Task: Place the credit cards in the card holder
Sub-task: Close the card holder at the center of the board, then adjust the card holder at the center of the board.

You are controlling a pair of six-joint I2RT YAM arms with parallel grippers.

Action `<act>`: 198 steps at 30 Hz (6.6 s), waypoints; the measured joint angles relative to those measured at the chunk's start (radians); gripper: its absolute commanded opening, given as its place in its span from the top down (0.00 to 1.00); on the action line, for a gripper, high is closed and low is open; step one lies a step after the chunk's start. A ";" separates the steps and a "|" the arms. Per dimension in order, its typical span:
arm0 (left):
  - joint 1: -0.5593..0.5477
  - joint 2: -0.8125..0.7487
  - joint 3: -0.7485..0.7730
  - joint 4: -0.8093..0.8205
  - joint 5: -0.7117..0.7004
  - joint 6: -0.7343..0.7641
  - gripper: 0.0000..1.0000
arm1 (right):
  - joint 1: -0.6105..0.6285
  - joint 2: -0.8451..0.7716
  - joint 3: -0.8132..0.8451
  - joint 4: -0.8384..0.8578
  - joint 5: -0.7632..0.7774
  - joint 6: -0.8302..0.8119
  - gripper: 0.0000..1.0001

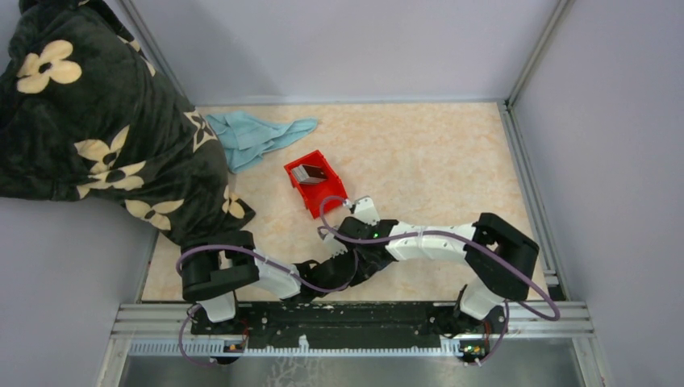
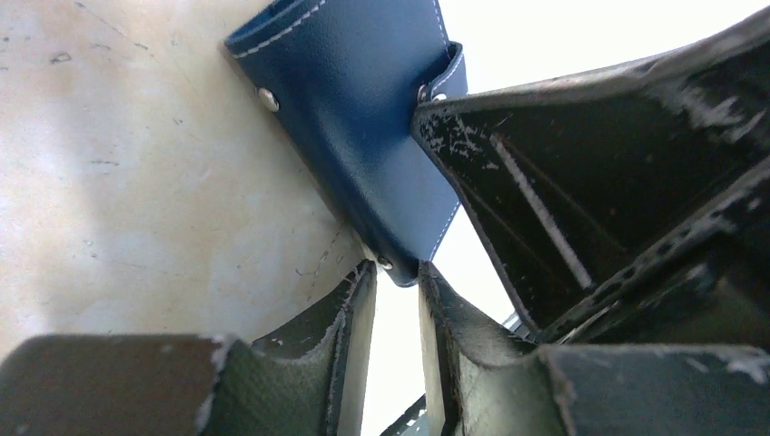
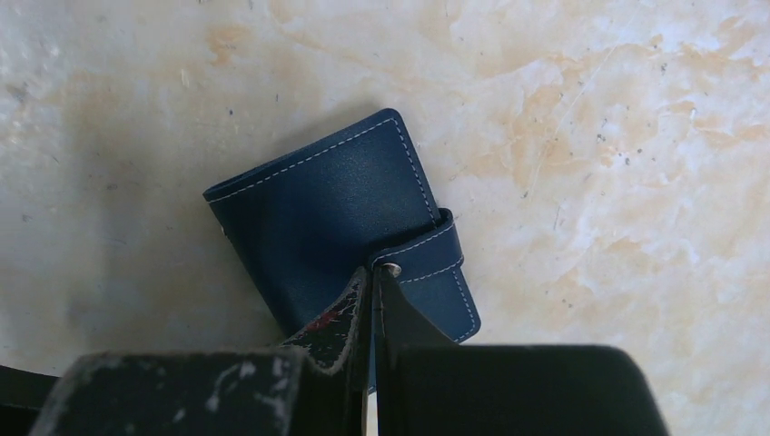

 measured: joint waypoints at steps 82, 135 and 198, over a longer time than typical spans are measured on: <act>0.322 0.001 0.251 -0.242 -0.006 0.440 0.69 | -0.618 -0.040 -0.181 0.514 -0.957 0.006 0.75; 0.146 -0.048 0.242 -0.454 -0.007 0.254 0.69 | -0.643 -0.242 -0.201 0.378 -0.642 -0.214 0.47; 0.282 0.065 0.379 -0.484 -0.032 0.256 0.68 | -0.721 -0.406 -0.613 0.854 -0.821 0.005 0.50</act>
